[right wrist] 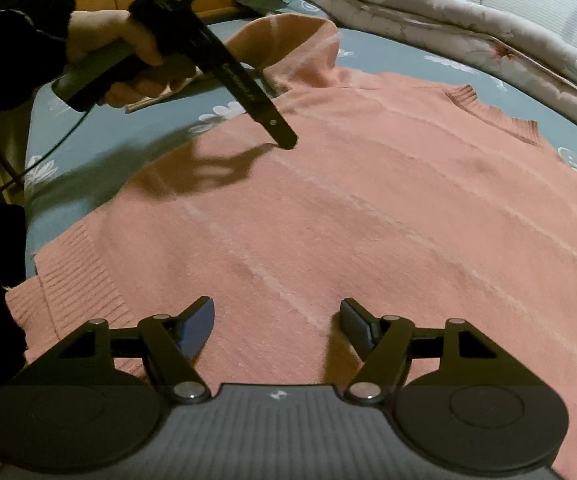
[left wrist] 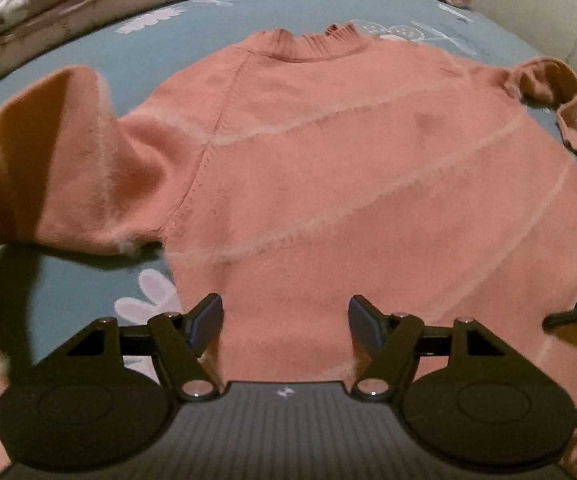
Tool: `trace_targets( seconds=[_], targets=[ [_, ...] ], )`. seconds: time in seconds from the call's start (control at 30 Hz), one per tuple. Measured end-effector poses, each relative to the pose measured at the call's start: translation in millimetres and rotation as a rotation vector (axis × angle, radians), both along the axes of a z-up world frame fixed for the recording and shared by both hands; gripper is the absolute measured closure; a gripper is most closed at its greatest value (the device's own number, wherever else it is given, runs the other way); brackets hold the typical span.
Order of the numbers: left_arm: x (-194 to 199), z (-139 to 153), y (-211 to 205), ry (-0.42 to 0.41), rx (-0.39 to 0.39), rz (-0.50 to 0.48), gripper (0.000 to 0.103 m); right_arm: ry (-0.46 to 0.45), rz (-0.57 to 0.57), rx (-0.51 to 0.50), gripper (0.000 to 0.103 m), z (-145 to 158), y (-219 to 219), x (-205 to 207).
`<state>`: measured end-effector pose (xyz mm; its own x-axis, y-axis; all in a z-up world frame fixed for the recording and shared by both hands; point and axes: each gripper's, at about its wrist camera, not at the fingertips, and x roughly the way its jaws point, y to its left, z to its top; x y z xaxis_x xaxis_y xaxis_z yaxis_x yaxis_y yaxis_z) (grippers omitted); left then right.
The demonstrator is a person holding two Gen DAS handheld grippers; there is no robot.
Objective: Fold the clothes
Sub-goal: 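Lower the open left tool onto the pink sleeve cuff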
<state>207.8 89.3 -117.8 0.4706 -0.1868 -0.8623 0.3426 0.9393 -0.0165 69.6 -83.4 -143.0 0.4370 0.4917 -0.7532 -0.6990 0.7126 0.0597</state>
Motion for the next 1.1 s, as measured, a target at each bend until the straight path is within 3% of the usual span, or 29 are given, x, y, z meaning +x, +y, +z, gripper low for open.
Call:
trace_targets(
  seconds=[0.1, 0.2, 0.23, 0.33, 0.4, 0.53, 0.63, 0.73, 0.9, 0.97, 1.03, 1.1],
  targets=[
    [-11.0, 2.7, -14.2, 0.005, -0.032, -0.073, 0.03, -0.005, -0.006, 0.001, 0.029, 2.1, 0.2, 1.4],
    [-25.5, -8.3, -30.0, 0.027, 0.044, -0.161, 0.029, -0.012, -0.007, -0.011, 0.029, 1.8, 1.4, 0.8],
    [-30.0, -12.2, -30.6, 0.03, 0.067, -0.168, 0.025, -0.015, -0.005, -0.016, 0.029, 1.8, 1.3, 0.5],
    [-42.7, -16.4, -18.3, 0.026, 0.084, -0.126, 0.016, -0.021, -0.007, -0.028, 0.029, 1.7, 0.0, 1.4],
    [-47.2, -14.9, -12.0, 0.026, 0.068, -0.098, 0.016, -0.022, -0.015, -0.029, 0.029, 1.9, -1.2, 2.7],
    [-59.0, -4.3, -14.0, 0.034, 0.119, -0.09, 0.016, -0.025, -0.03, -0.025, 0.028, 2.9, -3.2, 4.1],
    [-61.9, 9.1, -10.1, -0.015, 0.156, -0.09, 0.017, -0.028, -0.03, -0.02, 0.028, 3.9, -3.2, 4.1],
    [-55.4, 24.1, 11.7, -0.092, 0.249, -0.041, 0.017, -0.03, -0.027, -0.021, 0.028, 3.8, -2.3, 3.2],
    [-23.1, 36.1, 65.3, -0.142, 0.429, 0.154, 0.022, -0.026, -0.019, -0.032, 0.028, 0.3, 0.4, 1.2],
    [-6.8, 30.8, 82.3, -0.132, 0.427, 0.241, 0.022, -0.026, -0.016, -0.034, 0.027, -0.5, 1.3, 0.8],
    [5.5, 19.9, 87.5, -0.108, 0.401, 0.253, 0.021, -0.026, -0.018, -0.032, 0.026, -0.1, 1.3, 0.6],
    [15.4, 5.9, 85.4, -0.103, 0.448, 0.252, 0.021, -0.023, -0.022, -0.028, 0.026, 0.1, 0.5, 1.2]
  ],
)
